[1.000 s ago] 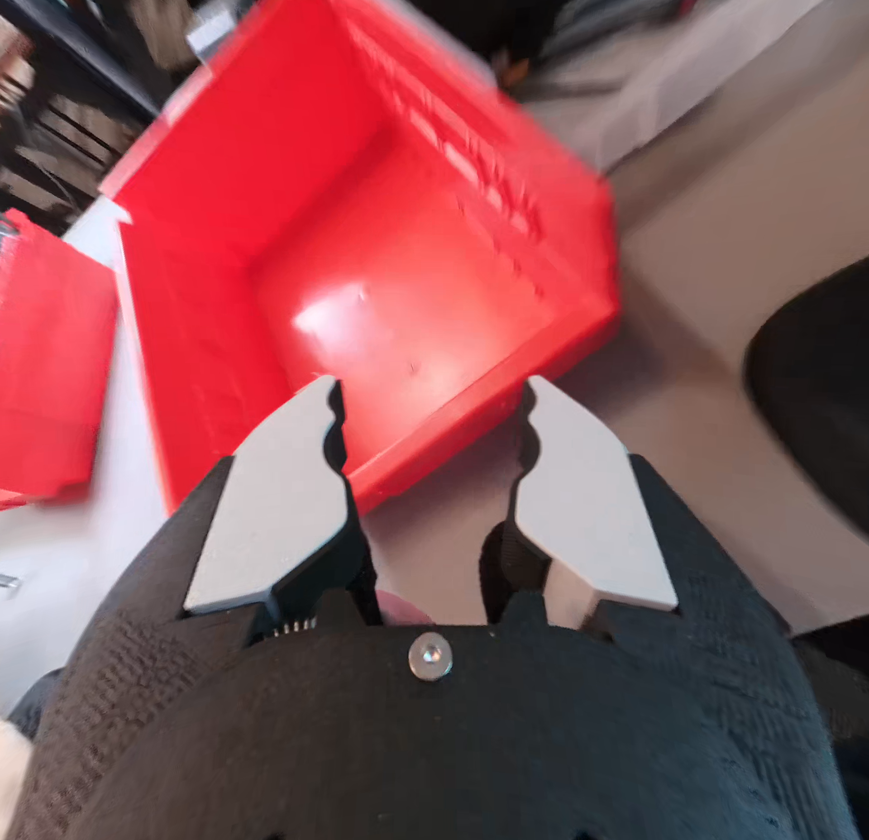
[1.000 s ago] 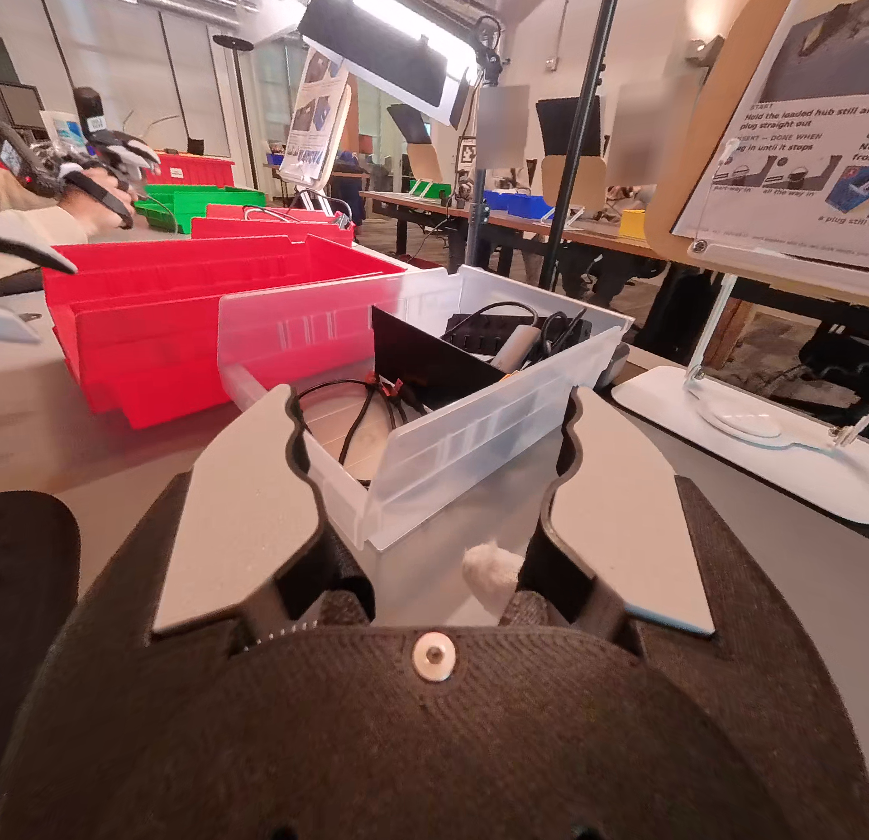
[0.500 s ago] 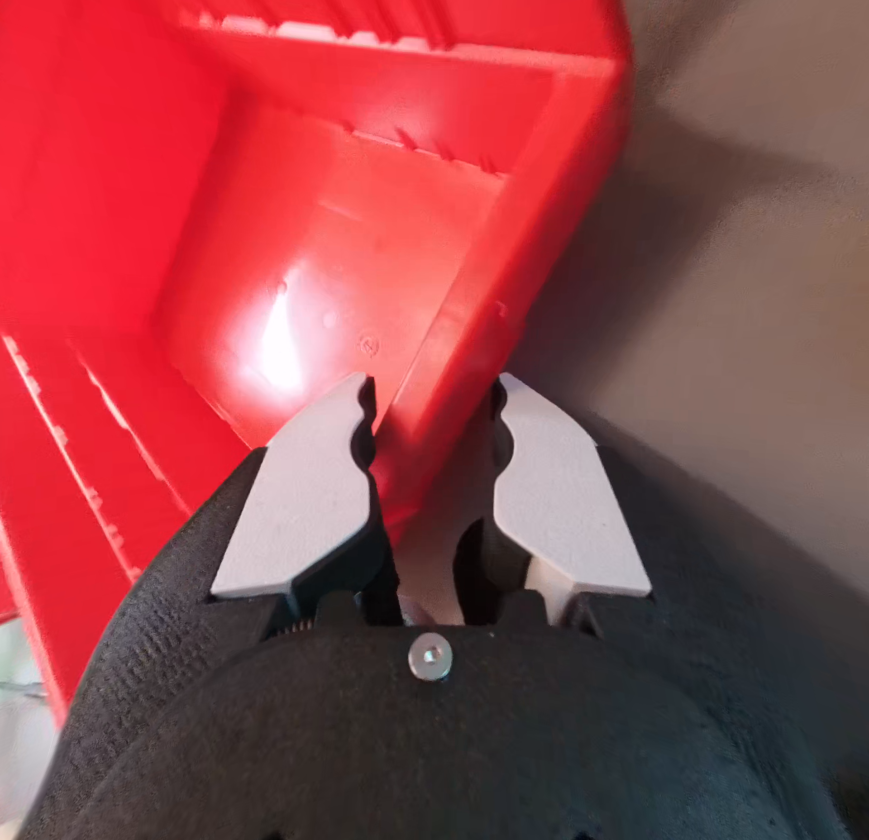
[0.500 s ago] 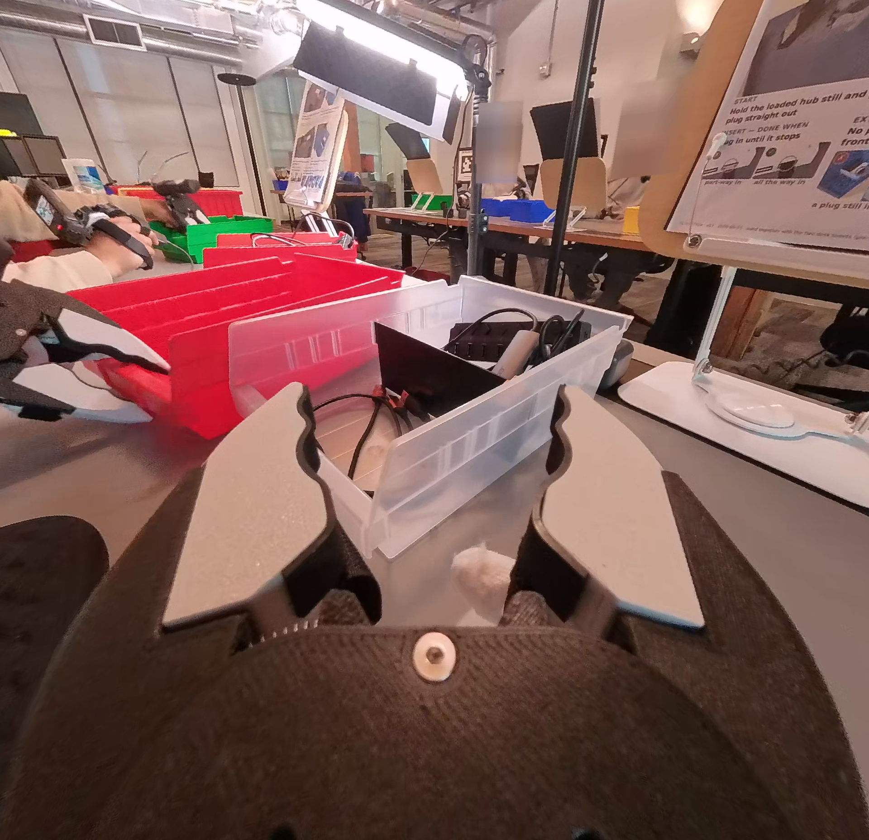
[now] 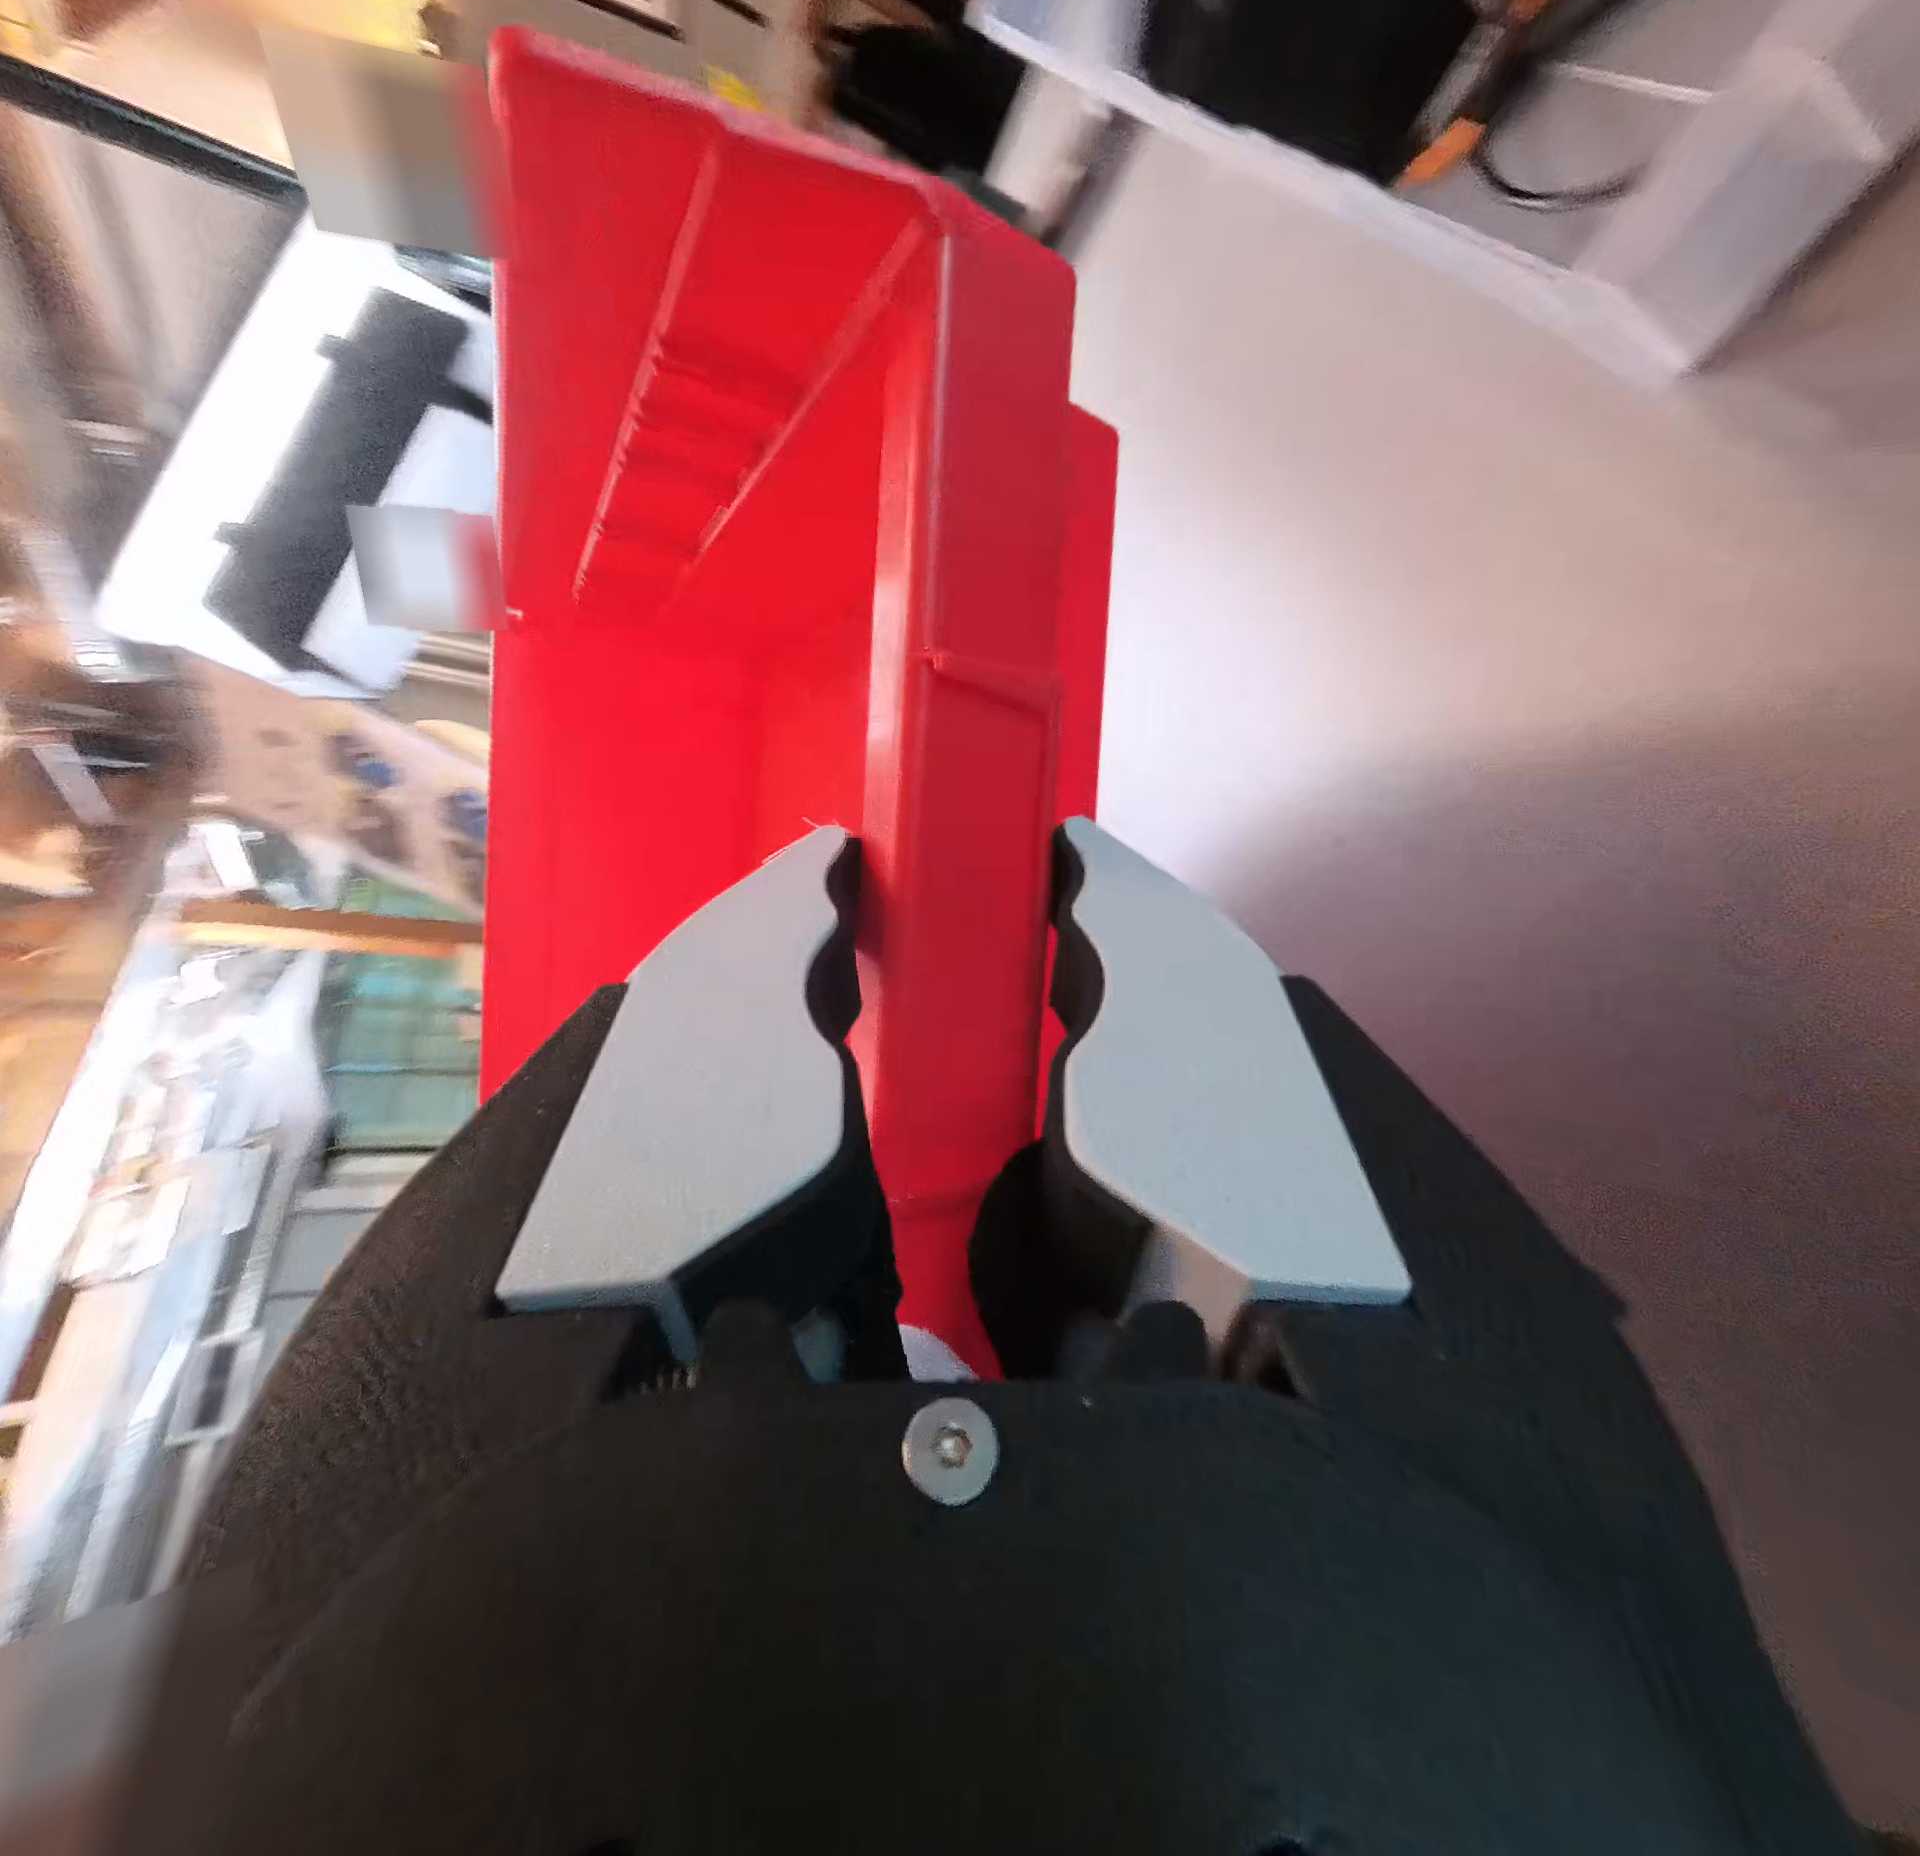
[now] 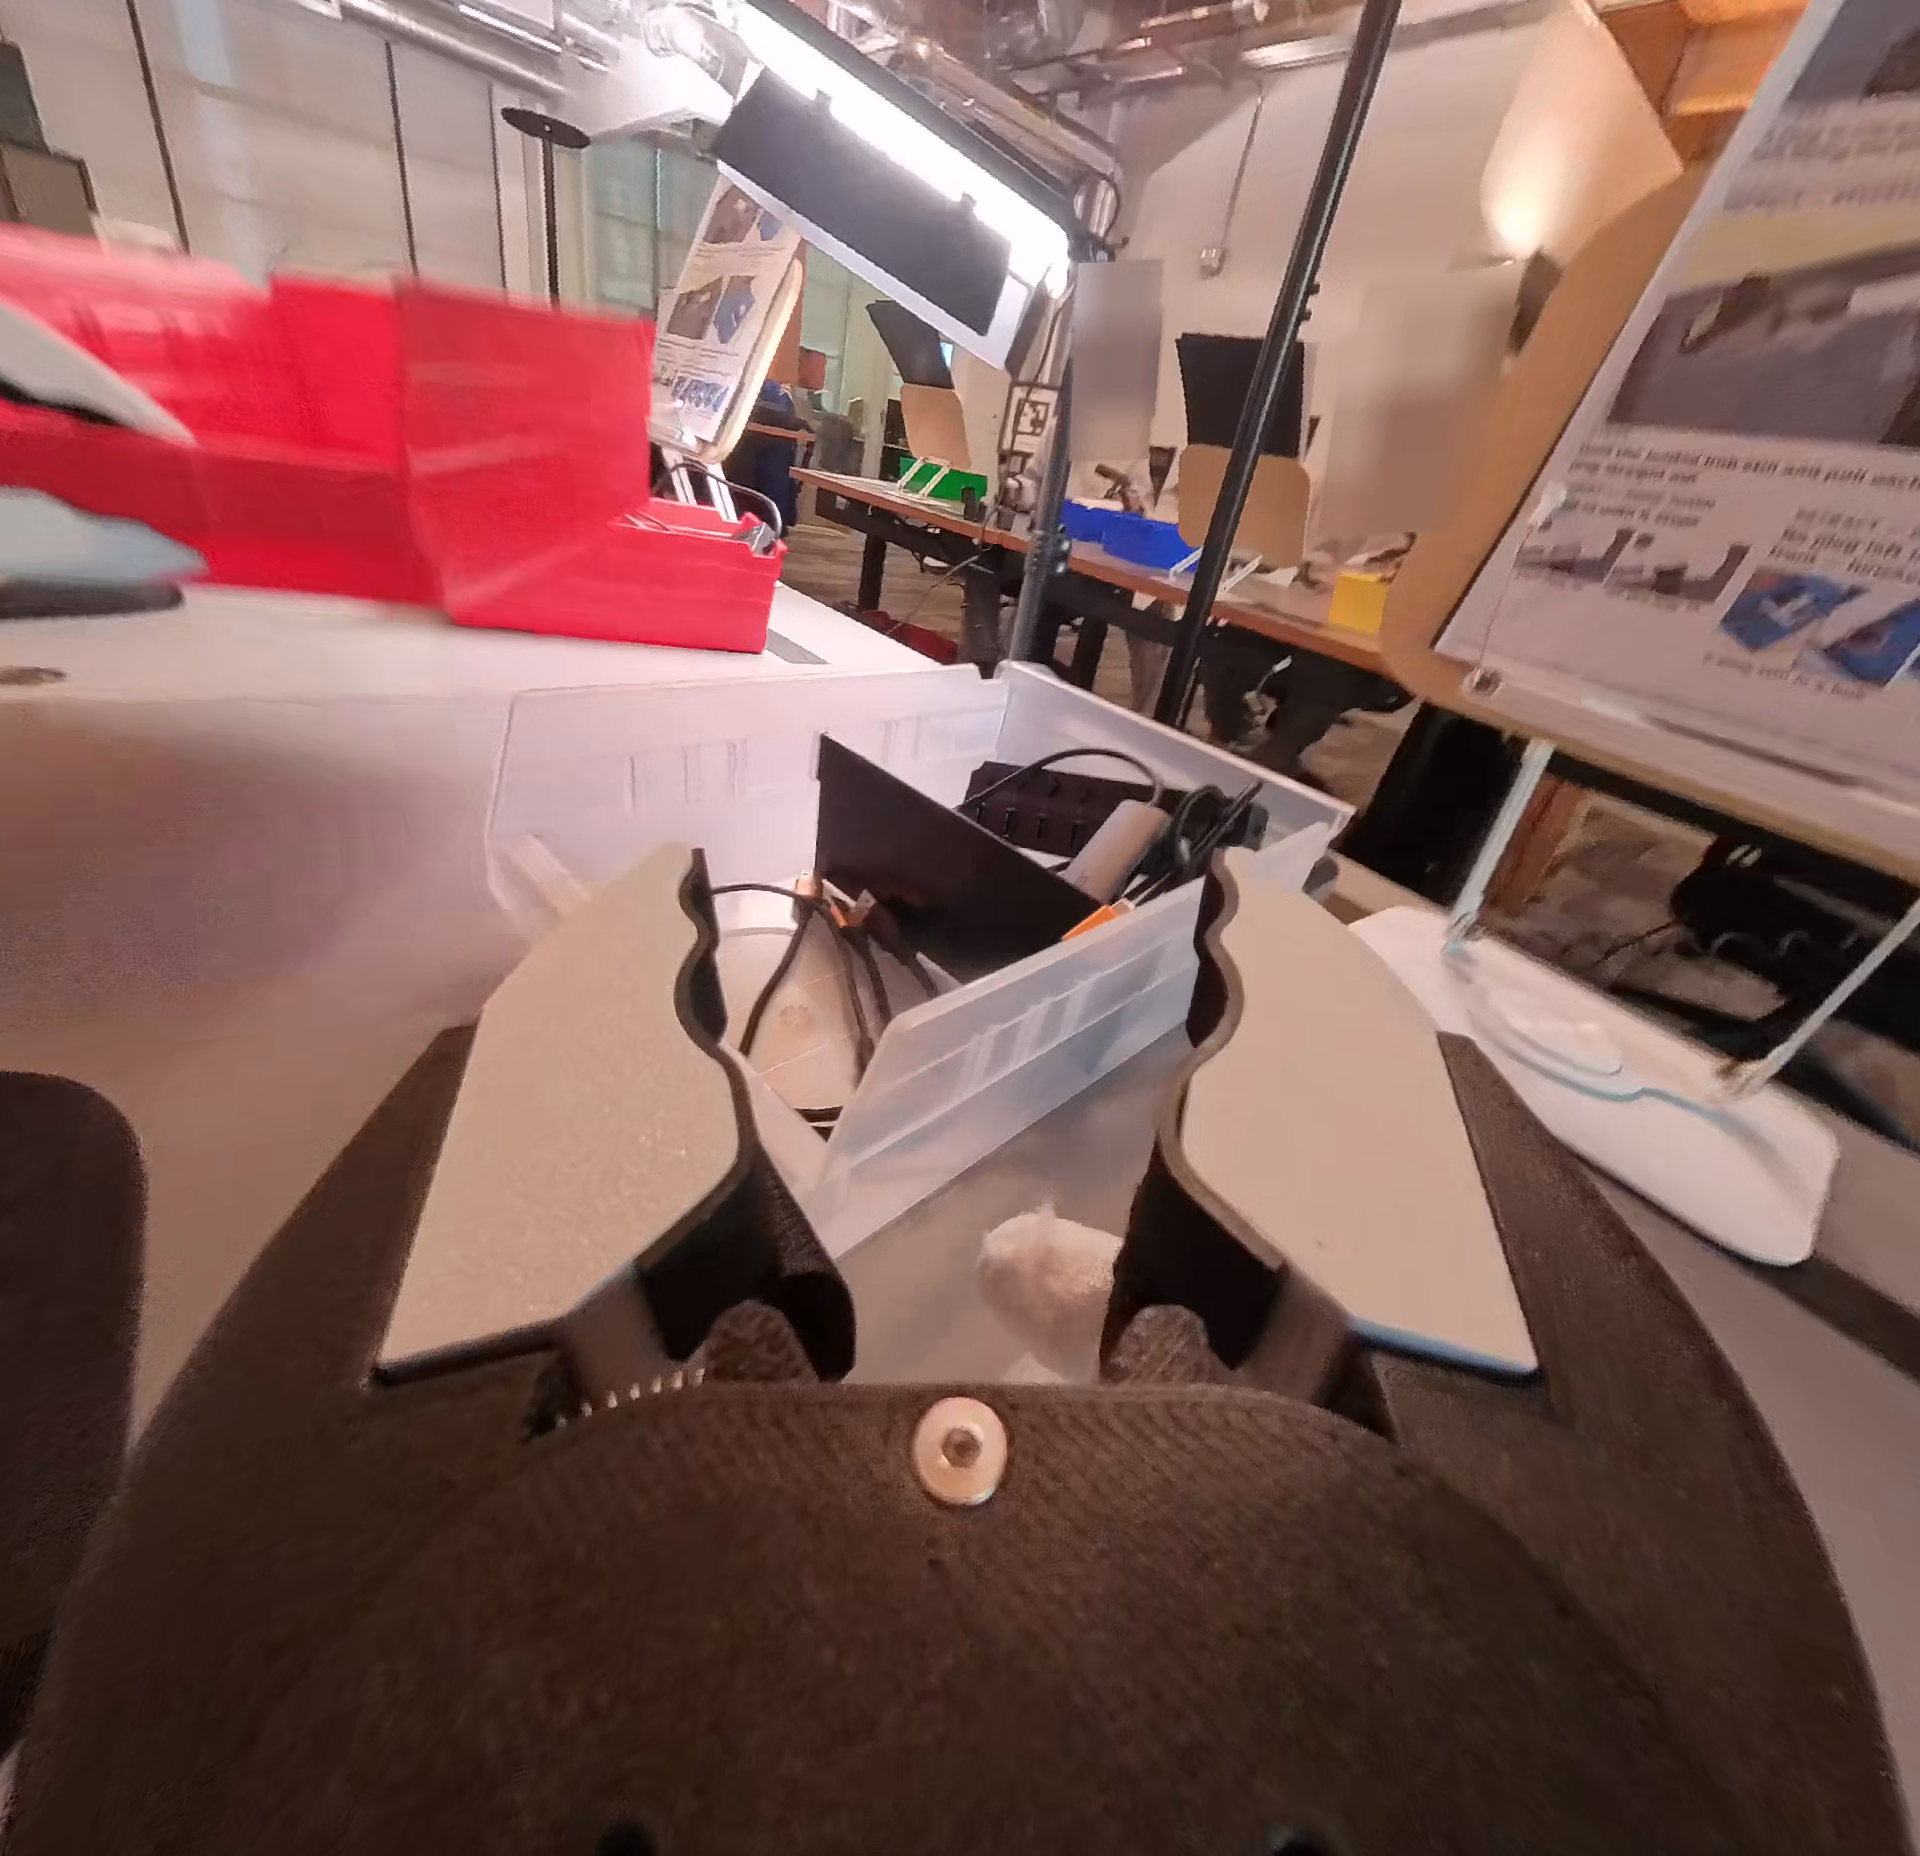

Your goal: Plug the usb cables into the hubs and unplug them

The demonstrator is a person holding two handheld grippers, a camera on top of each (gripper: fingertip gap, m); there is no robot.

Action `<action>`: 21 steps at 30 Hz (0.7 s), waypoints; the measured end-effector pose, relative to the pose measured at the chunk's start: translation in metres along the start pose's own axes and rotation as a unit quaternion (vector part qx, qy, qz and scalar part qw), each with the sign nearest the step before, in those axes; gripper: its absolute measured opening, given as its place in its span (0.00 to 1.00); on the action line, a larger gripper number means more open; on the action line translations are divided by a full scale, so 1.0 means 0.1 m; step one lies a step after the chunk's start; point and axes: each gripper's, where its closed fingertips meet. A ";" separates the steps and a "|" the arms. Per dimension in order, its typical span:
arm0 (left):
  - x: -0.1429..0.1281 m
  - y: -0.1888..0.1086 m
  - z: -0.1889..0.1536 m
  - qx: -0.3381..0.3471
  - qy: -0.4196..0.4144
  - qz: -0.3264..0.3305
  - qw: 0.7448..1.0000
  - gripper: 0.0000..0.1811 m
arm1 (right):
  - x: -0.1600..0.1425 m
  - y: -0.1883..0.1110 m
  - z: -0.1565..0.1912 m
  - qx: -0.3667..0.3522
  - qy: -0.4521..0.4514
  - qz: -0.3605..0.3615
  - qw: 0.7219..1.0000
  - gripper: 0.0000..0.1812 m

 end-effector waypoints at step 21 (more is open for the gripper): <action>2.18 -1.43 0.30 0.222 0.091 -0.378 0.894 0.02 | 0.71 -0.60 0.33 -0.017 -0.292 -0.128 0.948 0.55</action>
Point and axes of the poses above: each gripper's, where its closed fingertips meet, y out along the fingers, x out of its top, z = x × y across the jaws, and after that the axes turned 8 degrees about x, right-handed
